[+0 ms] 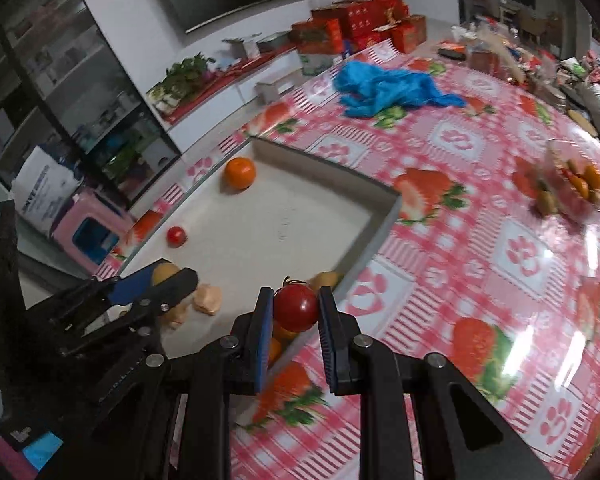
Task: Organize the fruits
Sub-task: 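Open the left gripper to drop the kiwi while the right releases the tomato into the tray, then withdraw both grippers from the tray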
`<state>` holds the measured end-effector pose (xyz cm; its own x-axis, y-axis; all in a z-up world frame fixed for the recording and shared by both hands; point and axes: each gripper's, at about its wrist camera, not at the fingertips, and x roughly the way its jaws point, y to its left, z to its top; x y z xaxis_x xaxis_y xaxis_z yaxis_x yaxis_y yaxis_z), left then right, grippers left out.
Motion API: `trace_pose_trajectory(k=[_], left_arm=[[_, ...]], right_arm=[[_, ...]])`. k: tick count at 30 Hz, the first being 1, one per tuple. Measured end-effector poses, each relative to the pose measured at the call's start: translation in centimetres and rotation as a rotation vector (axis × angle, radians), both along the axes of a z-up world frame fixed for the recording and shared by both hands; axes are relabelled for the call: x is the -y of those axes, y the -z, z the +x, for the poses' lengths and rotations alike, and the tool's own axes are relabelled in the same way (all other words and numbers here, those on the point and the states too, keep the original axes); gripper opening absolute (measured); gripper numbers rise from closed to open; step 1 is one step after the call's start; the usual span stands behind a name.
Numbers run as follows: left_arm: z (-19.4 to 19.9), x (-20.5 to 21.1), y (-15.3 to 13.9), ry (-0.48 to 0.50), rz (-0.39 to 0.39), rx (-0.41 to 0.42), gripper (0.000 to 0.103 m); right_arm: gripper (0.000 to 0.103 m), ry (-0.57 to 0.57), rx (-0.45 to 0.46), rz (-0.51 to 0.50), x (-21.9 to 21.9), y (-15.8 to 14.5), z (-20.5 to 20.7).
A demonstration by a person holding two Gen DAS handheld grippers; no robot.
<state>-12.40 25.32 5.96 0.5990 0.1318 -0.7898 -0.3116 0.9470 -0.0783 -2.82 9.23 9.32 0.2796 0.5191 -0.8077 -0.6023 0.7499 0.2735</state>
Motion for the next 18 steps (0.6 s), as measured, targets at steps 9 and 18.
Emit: trace_pose_trajectory(k=[9,18], left_arm=[[-0.3,-0.8,1.7,-0.028,-0.002,-0.048,0.027],[-0.2,-0.3,2.5,-0.013,0.016,-0.083,0.027]], right_arm=[[0.025,-0.031,-0.040,-0.055,-2.3,2.0,0.0],[0.064,-0.020,-0.037,-0.065,-2.1,1.9,0.0]])
